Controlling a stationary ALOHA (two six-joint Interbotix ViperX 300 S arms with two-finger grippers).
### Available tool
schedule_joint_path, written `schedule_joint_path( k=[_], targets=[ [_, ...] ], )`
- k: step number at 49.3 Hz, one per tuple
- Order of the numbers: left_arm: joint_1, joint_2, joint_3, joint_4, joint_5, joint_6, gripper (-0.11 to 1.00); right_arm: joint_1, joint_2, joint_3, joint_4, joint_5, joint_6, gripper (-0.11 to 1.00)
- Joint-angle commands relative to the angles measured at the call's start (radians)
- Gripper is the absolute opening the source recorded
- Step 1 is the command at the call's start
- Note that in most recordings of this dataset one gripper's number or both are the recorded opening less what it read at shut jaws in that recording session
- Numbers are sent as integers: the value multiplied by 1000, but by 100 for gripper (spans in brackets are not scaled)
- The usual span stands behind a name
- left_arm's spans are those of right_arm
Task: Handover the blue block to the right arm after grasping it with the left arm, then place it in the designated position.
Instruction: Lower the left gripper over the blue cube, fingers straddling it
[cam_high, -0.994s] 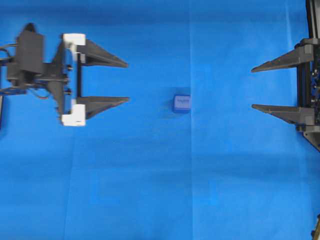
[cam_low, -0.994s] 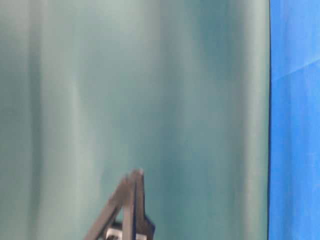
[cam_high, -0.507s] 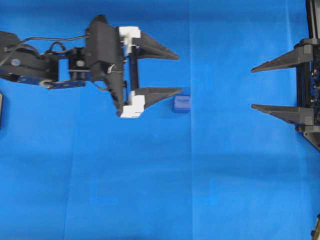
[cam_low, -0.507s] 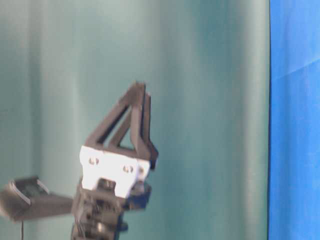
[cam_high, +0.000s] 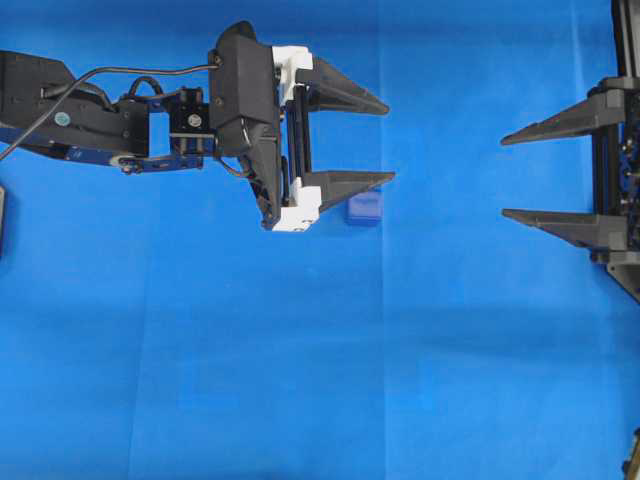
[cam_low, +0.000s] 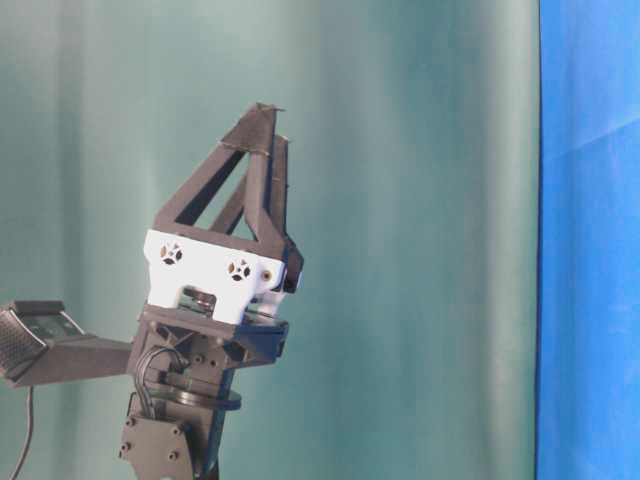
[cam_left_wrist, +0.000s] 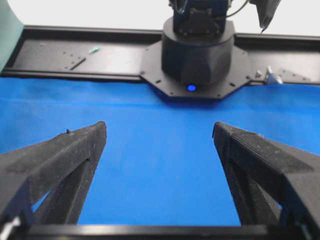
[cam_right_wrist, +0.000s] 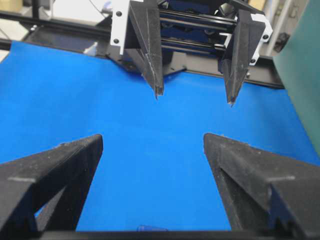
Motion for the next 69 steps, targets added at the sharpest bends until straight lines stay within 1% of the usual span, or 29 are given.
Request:
schedule_joint_path(
  k=[1,4,22,29,37,47,50,69],
  targets=[
    [0,-11,-38,2,28,-8,92,0,8,-20,2,-11,0,93],
    [2,-3,-58,0,78,-8,92,0,9,-20,2,-11,0,93],
    [-28,97,-270,2,548,-11,92,0,20,-17,3,-8,0,93],
    [-28,121,-330,0,686,-14,92,0,21,-18,3,-6,0,93],
    [-28,144,-396,2,810,-12,92,0,21,-17,3,-6,0,93],
    [-26,175,-468,5,934,-2,92,0,21,-17,3,-6,0,93],
    [-26,178,-474,5,948,-2,92,0,21,-18,3,-6,0,93],
    [-26,178,-471,6,948,-3,92,0,21,-18,3,-6,0,93]
  ],
)
